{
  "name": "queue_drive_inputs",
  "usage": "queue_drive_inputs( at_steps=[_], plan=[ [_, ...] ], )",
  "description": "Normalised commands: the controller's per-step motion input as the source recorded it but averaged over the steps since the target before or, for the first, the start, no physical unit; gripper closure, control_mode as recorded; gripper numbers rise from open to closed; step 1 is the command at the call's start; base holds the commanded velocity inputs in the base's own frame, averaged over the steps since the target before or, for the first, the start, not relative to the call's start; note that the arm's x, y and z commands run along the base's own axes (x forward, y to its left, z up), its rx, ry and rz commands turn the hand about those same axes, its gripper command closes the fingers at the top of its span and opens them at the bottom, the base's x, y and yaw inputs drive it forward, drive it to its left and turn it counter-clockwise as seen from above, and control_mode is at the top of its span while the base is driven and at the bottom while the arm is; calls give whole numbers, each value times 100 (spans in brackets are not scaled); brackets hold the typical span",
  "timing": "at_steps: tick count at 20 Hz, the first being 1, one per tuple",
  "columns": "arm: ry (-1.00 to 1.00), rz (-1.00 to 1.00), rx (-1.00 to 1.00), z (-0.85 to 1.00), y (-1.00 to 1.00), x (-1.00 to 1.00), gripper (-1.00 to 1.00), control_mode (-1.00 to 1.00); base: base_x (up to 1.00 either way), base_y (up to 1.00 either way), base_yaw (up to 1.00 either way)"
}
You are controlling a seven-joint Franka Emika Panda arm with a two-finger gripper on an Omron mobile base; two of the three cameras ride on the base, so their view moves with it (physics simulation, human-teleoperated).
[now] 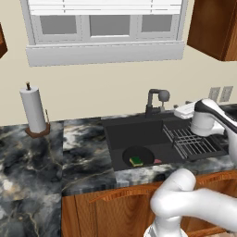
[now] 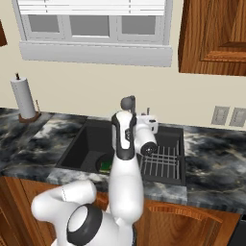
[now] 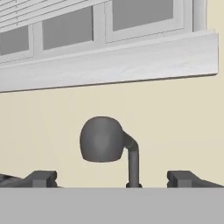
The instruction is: Pick the pan and sponge and place them into the sink. Then turn on the water.
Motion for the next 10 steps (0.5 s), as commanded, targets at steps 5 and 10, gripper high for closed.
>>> queue_drive_inputs(
  at_steps=[5, 10],
  plan=[
    [3, 1, 0, -5, -7, 29, -100, -100, 0, 0, 0],
    [1, 0, 0, -9, -1, 33, -100, -100, 0, 0, 0]
  ],
)
